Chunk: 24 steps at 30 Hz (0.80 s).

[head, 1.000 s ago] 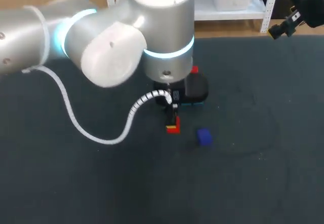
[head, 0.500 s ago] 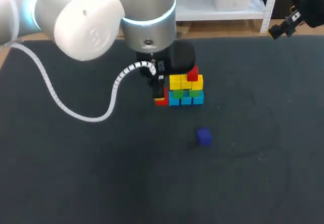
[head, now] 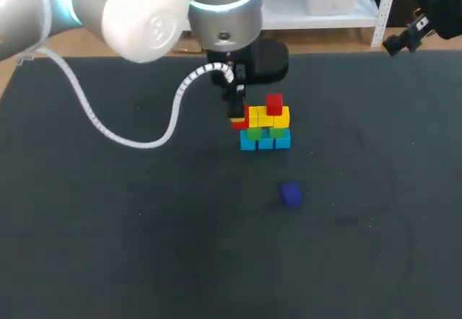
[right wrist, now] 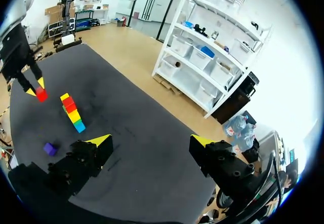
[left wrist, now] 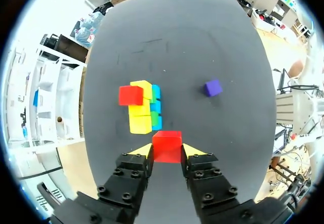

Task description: Place the blue cubes, place green cubes on the blue cubes, place the yellow cubes on the green cubes, then place the red cubes on the yellow cubes, and place purple cube on the red cubes.

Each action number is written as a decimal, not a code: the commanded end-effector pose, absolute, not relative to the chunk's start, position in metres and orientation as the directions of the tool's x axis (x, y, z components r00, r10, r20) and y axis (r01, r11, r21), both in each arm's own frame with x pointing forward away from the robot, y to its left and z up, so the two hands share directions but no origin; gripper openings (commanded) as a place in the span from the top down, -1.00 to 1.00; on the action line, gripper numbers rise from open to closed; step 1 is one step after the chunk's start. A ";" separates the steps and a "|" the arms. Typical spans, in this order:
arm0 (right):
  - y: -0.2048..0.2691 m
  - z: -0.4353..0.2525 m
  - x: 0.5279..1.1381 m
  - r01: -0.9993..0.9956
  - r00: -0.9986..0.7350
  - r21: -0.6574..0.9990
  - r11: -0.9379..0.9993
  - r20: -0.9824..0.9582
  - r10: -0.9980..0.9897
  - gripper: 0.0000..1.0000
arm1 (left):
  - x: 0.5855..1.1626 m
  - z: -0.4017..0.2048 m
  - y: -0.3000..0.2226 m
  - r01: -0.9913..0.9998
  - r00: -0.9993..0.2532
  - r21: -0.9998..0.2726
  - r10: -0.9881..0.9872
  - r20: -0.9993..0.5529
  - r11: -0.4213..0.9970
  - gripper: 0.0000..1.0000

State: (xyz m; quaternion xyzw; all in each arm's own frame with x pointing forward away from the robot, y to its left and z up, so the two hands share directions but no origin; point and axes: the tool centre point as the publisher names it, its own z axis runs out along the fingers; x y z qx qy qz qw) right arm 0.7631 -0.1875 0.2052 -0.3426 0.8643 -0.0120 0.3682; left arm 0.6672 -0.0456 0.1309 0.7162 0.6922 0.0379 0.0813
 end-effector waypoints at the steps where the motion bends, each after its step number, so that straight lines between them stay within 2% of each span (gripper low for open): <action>1: -0.187 0.204 0.762 -0.579 -0.493 -0.277 0.767 -0.631 -0.600 -1.00 | 0.692 0.132 -0.056 0.988 0.034 0.150 0.999 -0.037 -0.028 1.00; 9: -0.187 0.204 0.762 -0.579 -0.493 -0.277 0.767 -0.631 -0.600 -1.00 | 0.716 0.126 -0.058 0.989 0.019 0.146 1.000 -0.024 -0.015 1.00; 24: -0.187 0.204 0.762 -0.579 -0.493 -0.277 0.767 -0.631 -0.600 -1.00 | 0.725 0.116 -0.071 0.992 0.006 0.126 1.000 -0.031 -0.002 1.00</action>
